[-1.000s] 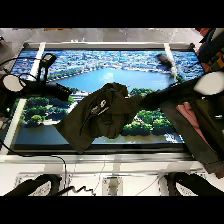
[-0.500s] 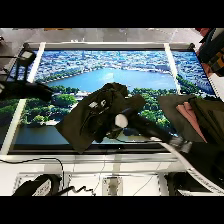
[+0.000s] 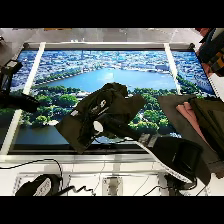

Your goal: Fold the clothes and pants, and hang the long-sleeved shirts on hangers.

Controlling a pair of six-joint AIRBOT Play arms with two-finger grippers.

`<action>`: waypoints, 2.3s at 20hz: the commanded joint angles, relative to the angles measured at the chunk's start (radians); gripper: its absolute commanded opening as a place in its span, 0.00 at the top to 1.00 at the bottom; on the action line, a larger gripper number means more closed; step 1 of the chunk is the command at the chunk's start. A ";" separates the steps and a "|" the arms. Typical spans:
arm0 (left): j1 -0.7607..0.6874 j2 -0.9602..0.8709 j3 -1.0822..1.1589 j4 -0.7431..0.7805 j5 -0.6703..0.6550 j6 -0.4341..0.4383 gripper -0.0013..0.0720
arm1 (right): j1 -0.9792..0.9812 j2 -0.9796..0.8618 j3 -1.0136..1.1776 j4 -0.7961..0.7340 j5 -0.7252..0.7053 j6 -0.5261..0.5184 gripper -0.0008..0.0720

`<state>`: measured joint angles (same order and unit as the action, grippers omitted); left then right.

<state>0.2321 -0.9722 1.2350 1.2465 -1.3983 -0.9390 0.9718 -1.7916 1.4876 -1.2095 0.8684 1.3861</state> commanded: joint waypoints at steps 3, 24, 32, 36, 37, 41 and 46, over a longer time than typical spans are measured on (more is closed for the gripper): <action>0.006 0.003 0.000 0.002 -0.032 0.000 0.94 | 0.026 -0.095 0.086 -0.229 -0.029 0.259 0.17; 0.105 0.104 -0.654 -0.470 0.109 -0.154 0.91 | -0.637 0.319 0.296 -0.158 0.268 0.292 0.95; 0.106 0.101 -0.895 -0.499 0.219 -0.153 0.09 | -0.626 0.312 0.296 -0.116 0.272 0.233 0.95; 0.107 0.101 -0.895 -0.383 0.227 -0.155 0.10 | -0.626 0.312 0.296 -0.116 0.273 0.217 0.95; 0.106 0.101 -0.895 -0.371 0.240 -0.154 0.10 | -0.626 0.312 0.296 -0.116 0.273 0.216 0.95; 0.106 0.099 -0.896 -0.367 0.260 -0.155 0.10 | -0.626 0.312 0.296 -0.116 0.280 0.190 0.95; 0.104 0.037 -0.904 -0.458 0.377 -0.153 0.10 | -0.626 0.312 0.296 -0.116 0.266 0.190 0.95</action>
<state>0.3370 -0.9016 0.3344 0.8509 -1.0912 -1.0931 0.3458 -1.4803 1.7824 -1.3258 1.1458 1.5791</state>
